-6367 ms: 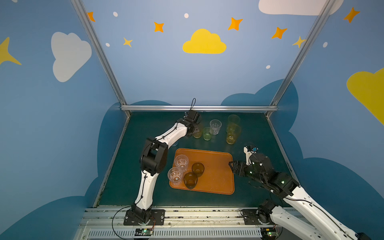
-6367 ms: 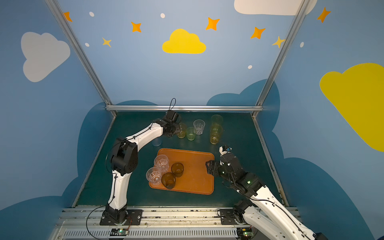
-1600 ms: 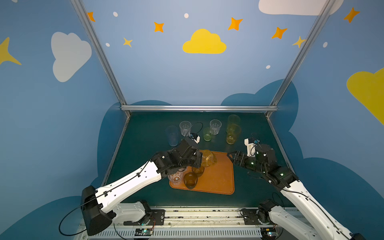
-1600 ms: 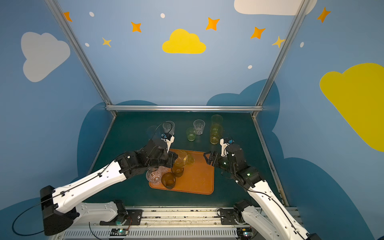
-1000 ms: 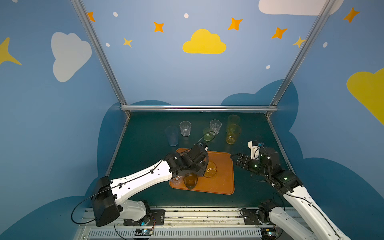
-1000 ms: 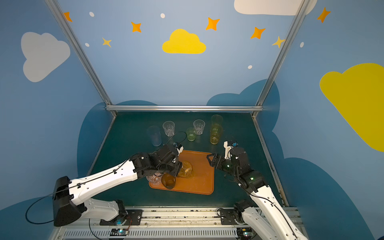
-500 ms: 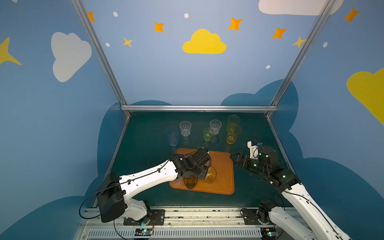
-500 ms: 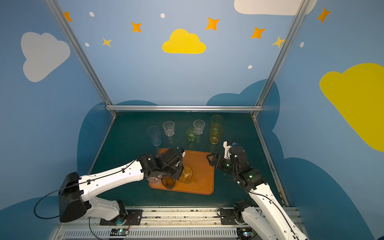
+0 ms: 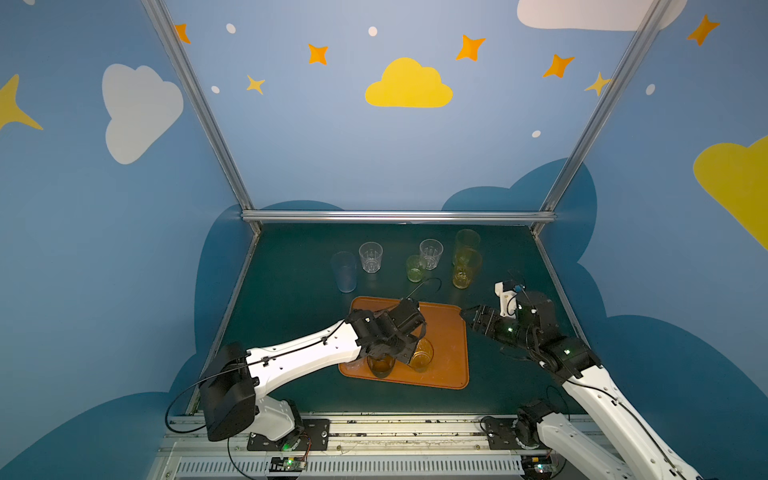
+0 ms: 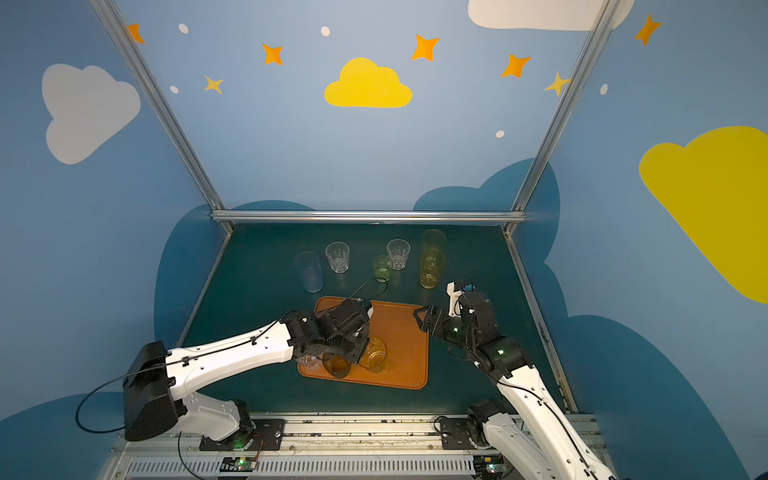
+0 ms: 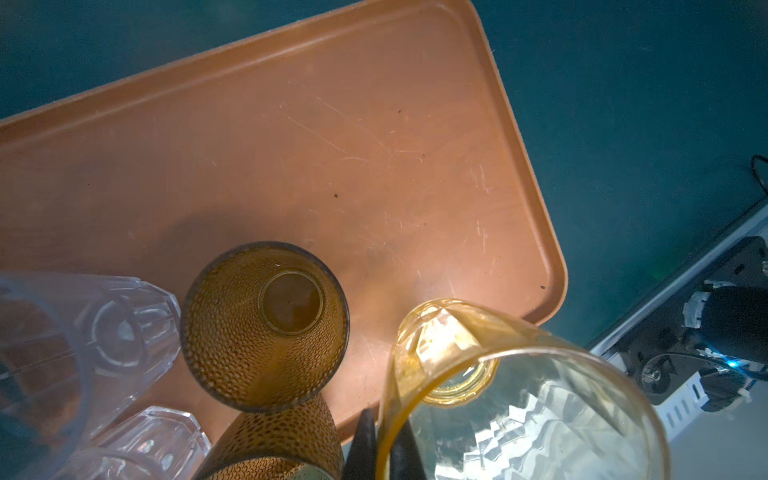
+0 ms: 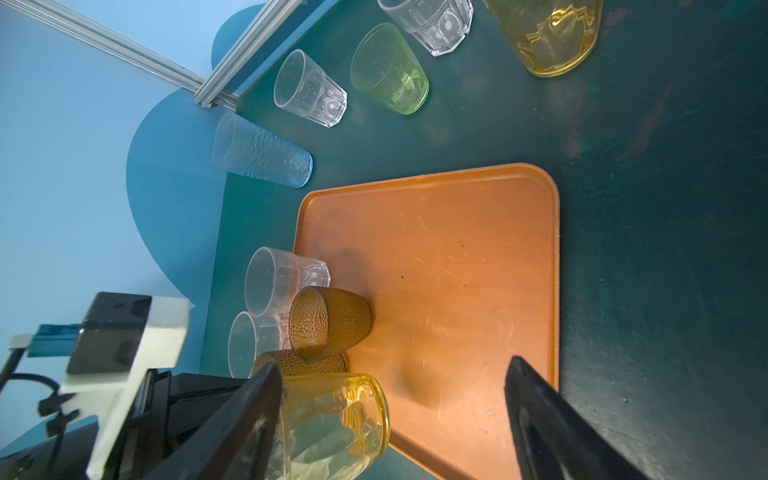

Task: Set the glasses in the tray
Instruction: 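Carry the smooth amber glass with the left gripper over the tray, then lower the amber glass onto the tray beside the dimpled glasses and open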

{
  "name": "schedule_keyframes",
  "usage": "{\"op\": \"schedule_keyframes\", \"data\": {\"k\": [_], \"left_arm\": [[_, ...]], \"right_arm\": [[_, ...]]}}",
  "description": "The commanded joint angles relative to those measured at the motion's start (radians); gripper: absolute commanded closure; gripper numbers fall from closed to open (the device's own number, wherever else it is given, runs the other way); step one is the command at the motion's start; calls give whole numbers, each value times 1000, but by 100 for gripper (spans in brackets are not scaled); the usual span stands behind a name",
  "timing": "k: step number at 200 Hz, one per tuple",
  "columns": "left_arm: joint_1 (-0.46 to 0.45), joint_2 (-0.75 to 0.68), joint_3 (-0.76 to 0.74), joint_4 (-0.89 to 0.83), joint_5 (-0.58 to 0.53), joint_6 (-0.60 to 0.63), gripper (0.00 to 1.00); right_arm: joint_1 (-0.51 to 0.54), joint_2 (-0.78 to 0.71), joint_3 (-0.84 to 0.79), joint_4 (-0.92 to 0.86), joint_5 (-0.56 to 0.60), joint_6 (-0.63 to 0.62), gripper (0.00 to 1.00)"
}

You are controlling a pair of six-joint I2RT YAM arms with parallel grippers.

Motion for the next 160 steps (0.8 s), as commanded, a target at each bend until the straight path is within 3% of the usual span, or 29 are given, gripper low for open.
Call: {"op": "schedule_keyframes", "data": {"k": [1, 160], "left_arm": [[-7, 12, 9, -27, -25, 14, 96], [-28, 81, 30, -73, -100, 31, 94]], "right_arm": [[-6, 1, -9, 3, -12, 0, 17], [-24, 9, -15, 12, -27, 3, 17]]}}
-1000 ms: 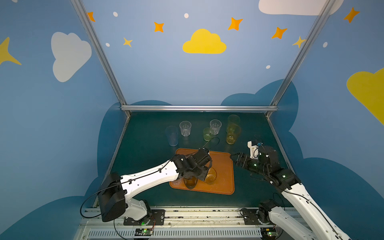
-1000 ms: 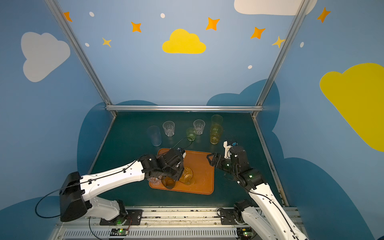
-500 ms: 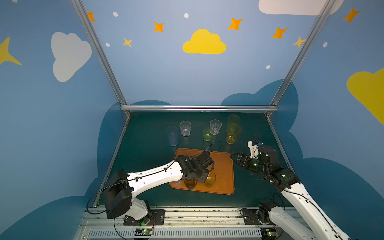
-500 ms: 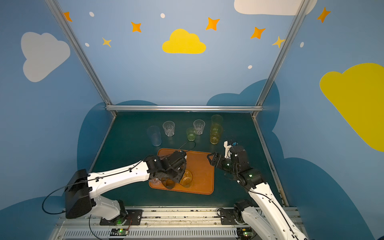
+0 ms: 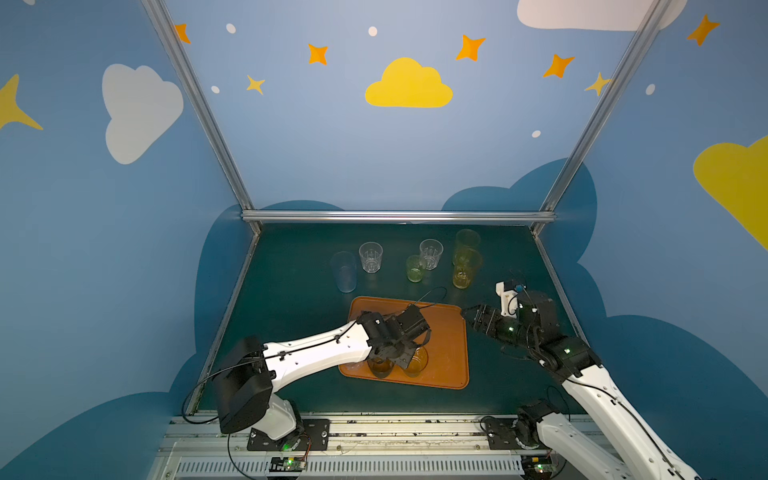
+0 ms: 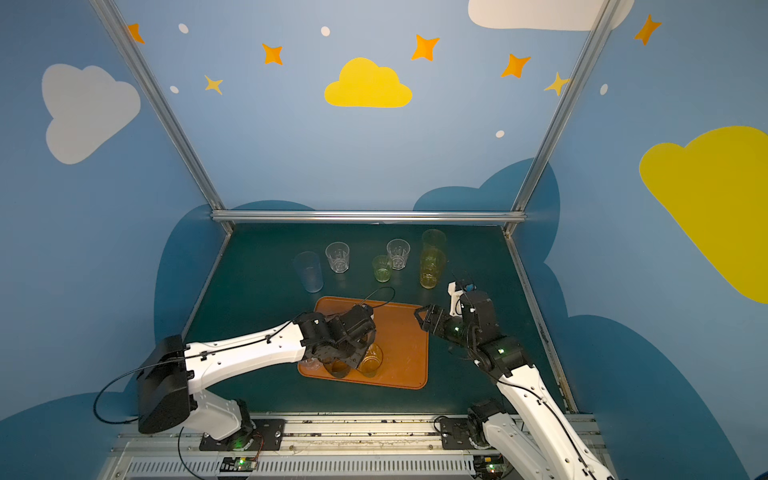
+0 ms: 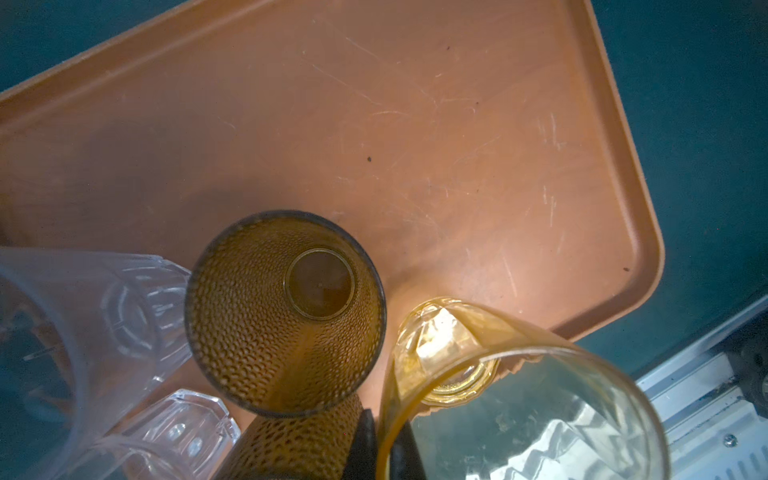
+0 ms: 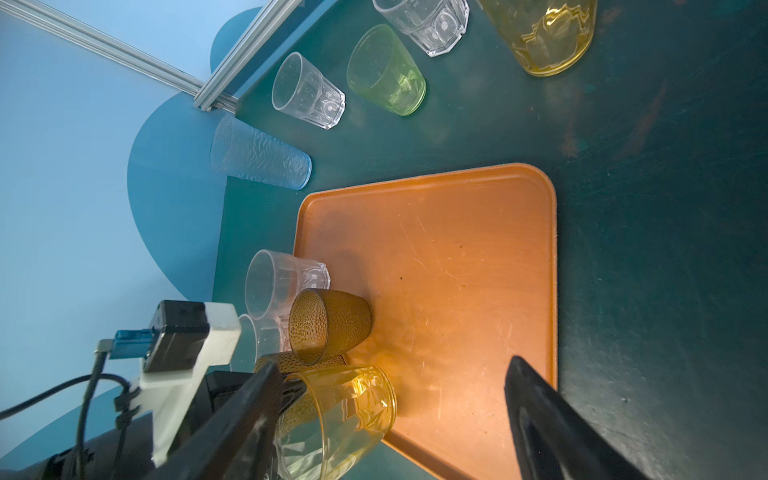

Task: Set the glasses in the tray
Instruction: 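Lower the amber glass onto the tray beside the dimpled glasses and open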

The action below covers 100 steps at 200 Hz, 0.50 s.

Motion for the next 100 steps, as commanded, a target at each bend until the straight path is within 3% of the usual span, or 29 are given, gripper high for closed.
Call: {"op": "schedule_keyframes", "data": {"k": [1, 42, 100], "left_arm": [[-5, 11, 26, -21, -26, 9, 94], [-7, 32, 25, -20, -35, 11, 91], [-18, 32, 40, -23, -57, 5, 77]], "right_arm": [[-5, 5, -14, 11, -10, 3, 17], [-7, 7, -19, 14, -16, 7, 17], [-10, 10, -23, 19, -20, 12, 17]]}}
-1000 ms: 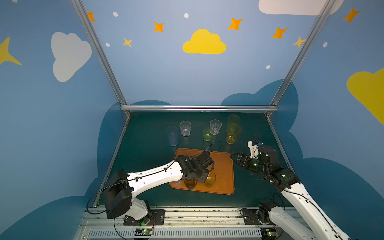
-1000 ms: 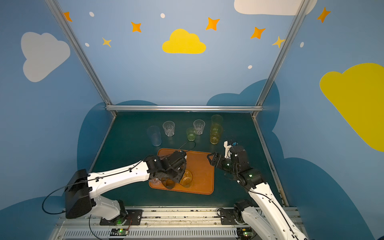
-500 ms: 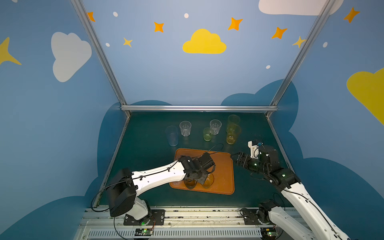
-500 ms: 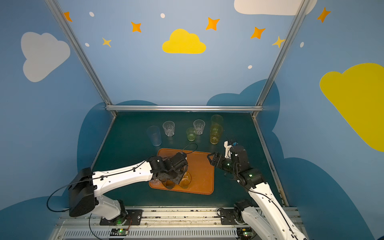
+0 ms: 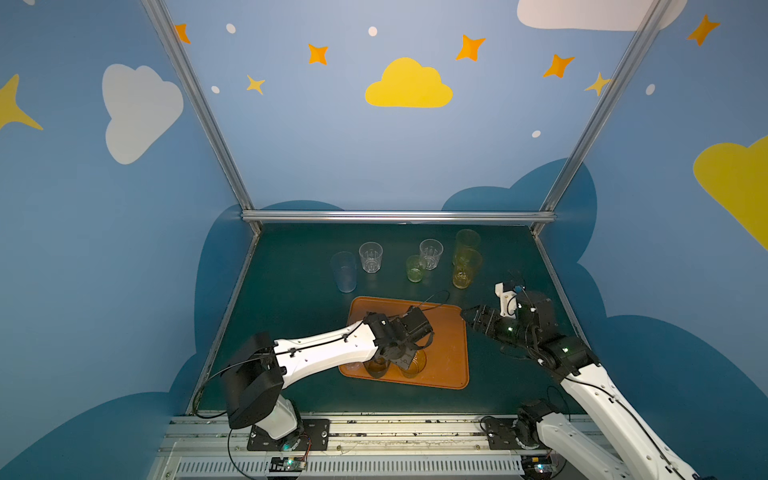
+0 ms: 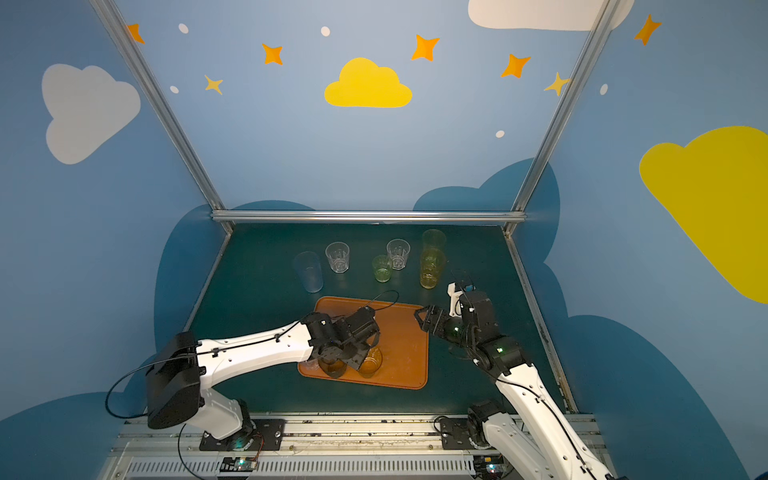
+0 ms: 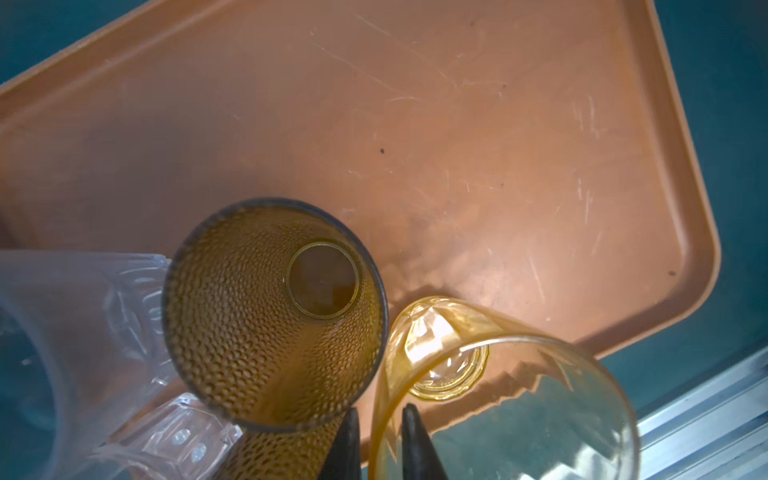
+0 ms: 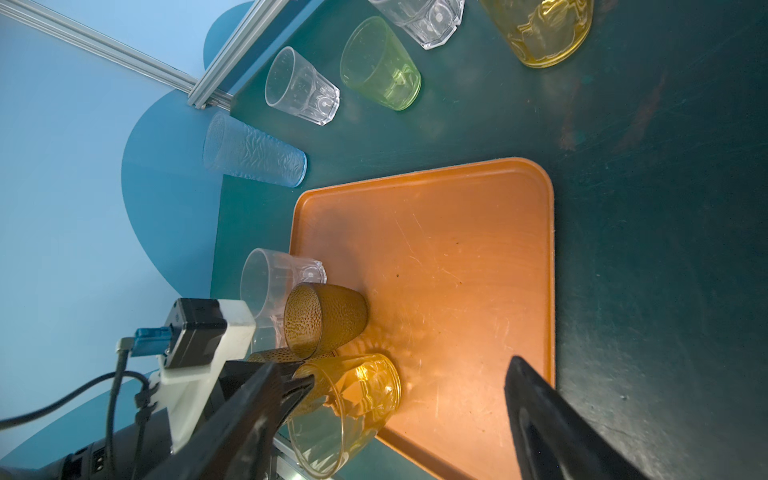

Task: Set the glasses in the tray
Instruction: 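Lower the amber glass onto the tray beside the dimpled glasses and open, then raise the left gripper off the tray while the right reaches toward the green glass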

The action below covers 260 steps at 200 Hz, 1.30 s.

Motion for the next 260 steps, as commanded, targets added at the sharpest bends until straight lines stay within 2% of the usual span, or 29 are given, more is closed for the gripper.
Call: {"op": "schedule_keyframes", "data": {"k": [1, 68, 92, 109, 144, 163, 218, 241, 260], "left_arm": [[-8, -9, 32, -20, -22, 3, 76], [-8, -55, 52, -26, -15, -8, 62], [-8, -80, 42, -12, -31, -1, 47], [-8, -101, 40, -9, -51, -1, 41], [-8, -153, 29, 21, -145, 10, 12], [5, -171, 29, 52, -168, 24, 0], [79, -202, 33, 91, -217, -5, 0], [121, -262, -9, 126, -245, -34, 0], [180, -338, -67, 184, -215, -62, 0]], "right_arm": [[-4, 2, -13, 12, -13, 11, 17], [-6, 8, -16, 24, -26, 17, 17], [-6, 8, -19, 27, -19, 17, 17], [-7, 16, -11, 24, -19, 17, 17], [-7, 25, 7, 26, -47, 40, 17], [-7, 25, 4, 48, -66, 63, 17], [-6, 82, 31, 61, -95, 88, 17], [-1, 127, 65, 80, -110, 92, 17], [13, 182, 98, 103, -119, 104, 17]]}}
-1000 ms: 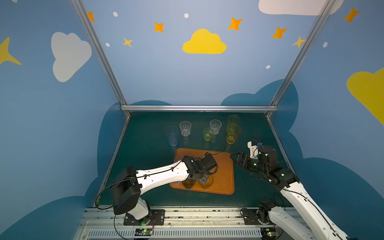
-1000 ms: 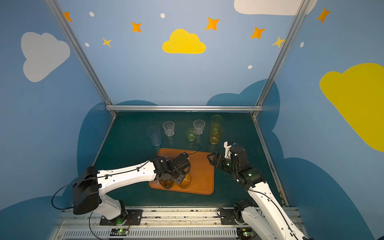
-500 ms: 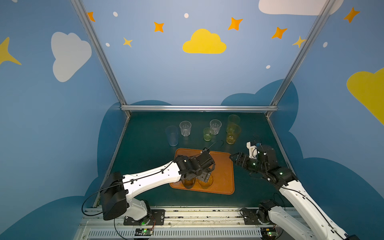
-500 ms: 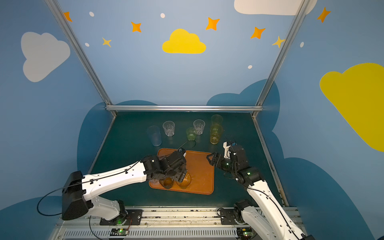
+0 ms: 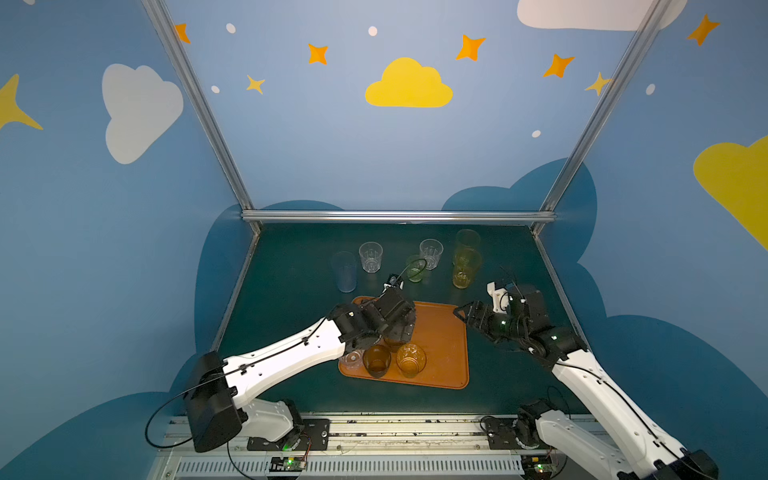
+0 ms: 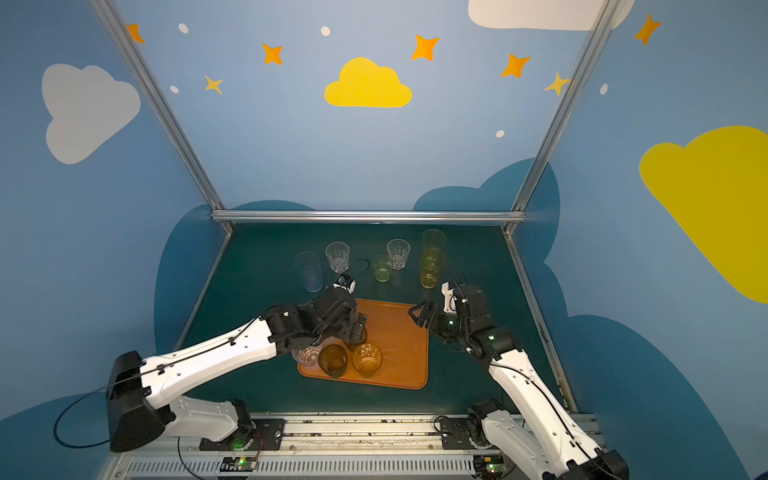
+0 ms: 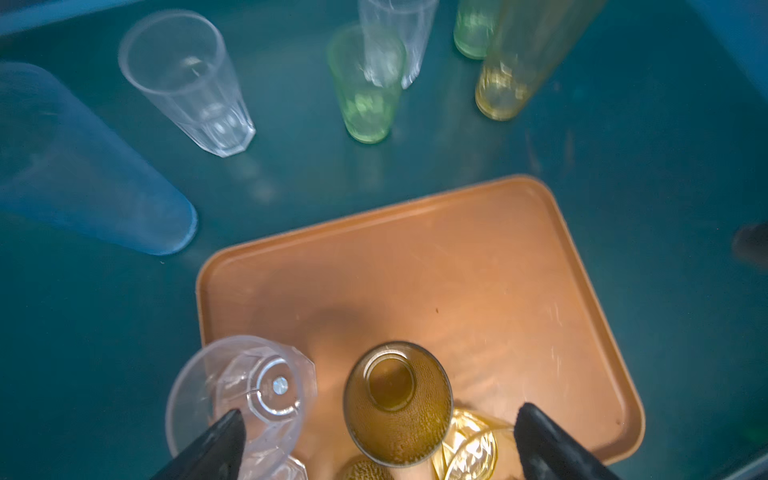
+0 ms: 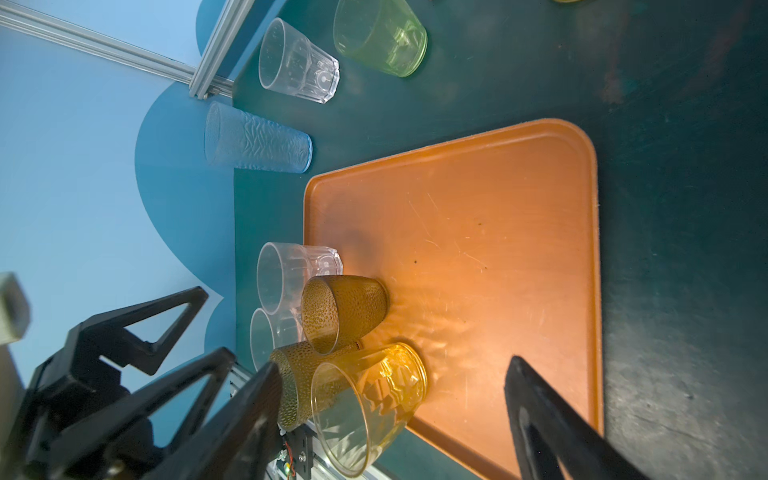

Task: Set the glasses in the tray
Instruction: 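Raise the left gripper off the tray while the right reaches toward the green glass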

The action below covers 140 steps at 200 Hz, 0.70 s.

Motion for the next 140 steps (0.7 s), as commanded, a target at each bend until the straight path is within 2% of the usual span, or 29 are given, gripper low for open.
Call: {"op": "schedule_keyframes", "data": {"k": [1, 30, 61, 106, 126, 140], "left_arm": [[63, -96, -59, 69, -12, -45, 0], [150, -222, -176, 180, 47, -68, 0], [193, -326, -269, 258, 63, -80, 0], [252, -356, -331, 340, 158, -63, 0], [266, -363, -369, 415, 220, -36, 0], [268, -357, -378, 425, 212, -3, 0]], "right_arm": [[15, 49, 71, 55, -25, 19, 17], [51, 159, 142, 90, -24, 35, 17], [102, 303, 254, 107, -5, 41, 17], [123, 531, 446, 92, 21, 45, 20], [127, 647, 563, 38, 27, -4, 21], [128, 733, 670, -31, 37, -55, 22]]}}
